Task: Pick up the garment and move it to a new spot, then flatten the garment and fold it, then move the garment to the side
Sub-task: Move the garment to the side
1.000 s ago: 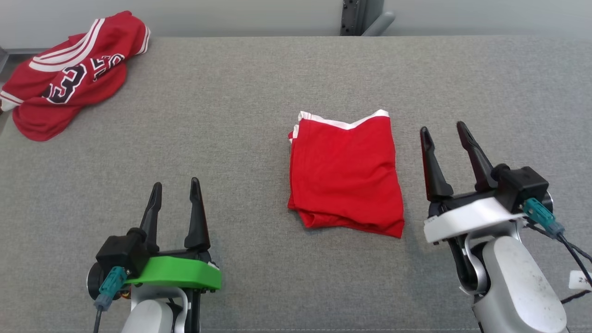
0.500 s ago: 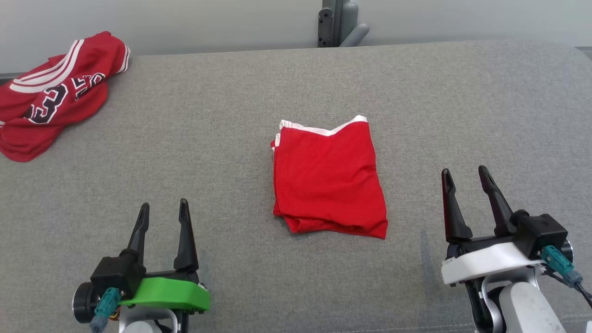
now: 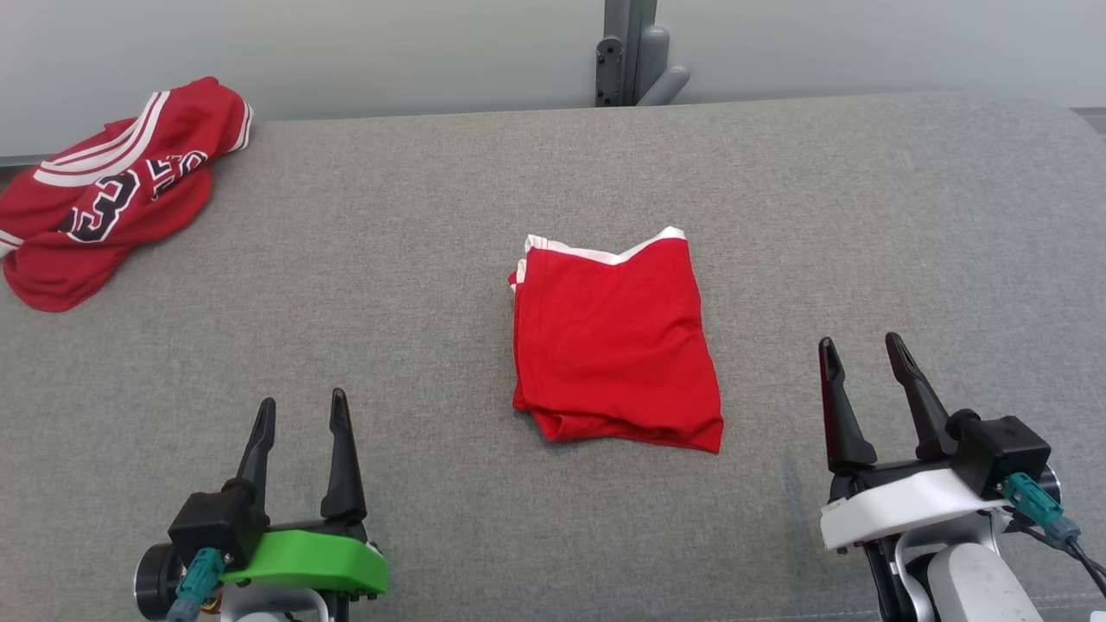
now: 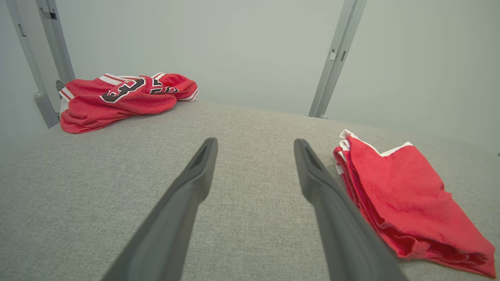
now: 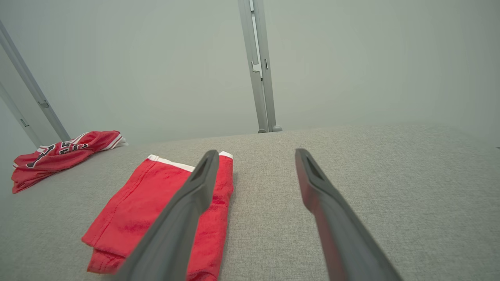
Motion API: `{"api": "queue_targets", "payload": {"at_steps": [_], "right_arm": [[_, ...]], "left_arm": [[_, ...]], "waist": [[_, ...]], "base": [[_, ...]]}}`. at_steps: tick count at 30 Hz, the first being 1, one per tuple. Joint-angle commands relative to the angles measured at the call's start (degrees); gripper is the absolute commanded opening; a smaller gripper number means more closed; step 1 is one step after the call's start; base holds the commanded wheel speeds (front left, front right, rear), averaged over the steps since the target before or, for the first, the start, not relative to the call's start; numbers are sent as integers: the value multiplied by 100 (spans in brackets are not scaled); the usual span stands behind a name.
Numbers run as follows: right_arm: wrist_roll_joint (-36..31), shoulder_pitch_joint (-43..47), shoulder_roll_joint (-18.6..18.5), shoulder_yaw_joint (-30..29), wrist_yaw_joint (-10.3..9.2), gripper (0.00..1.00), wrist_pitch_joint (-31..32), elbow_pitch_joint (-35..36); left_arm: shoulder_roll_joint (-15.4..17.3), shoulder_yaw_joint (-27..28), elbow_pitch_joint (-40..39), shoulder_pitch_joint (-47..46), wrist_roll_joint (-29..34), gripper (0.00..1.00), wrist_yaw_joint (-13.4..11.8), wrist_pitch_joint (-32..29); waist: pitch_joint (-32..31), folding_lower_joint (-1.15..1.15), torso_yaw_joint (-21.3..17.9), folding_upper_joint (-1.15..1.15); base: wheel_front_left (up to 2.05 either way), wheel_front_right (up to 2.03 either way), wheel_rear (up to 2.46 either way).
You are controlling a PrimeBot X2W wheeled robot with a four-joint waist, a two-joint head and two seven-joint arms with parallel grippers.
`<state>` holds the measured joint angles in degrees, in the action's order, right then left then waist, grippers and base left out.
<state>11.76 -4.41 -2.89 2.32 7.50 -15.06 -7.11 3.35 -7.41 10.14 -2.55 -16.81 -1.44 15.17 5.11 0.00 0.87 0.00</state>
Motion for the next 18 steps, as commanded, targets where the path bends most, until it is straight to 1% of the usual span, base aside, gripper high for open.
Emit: {"api": "queue_targets", "payload": {"at_steps": [1,18], "right_arm": [[32,61,-1,15,-2,100,-13,-22],[66,99,-2,52,-2,100,8,-70]], "left_arm": [[0,31,23,103,80,100,38,-3],[-32,55,42,182,128,100,59,-3]], "waist": [[-23,0,-2,0],[-114,0,-10,0]], "base": [[0,0,0],[0,0,0]]}}
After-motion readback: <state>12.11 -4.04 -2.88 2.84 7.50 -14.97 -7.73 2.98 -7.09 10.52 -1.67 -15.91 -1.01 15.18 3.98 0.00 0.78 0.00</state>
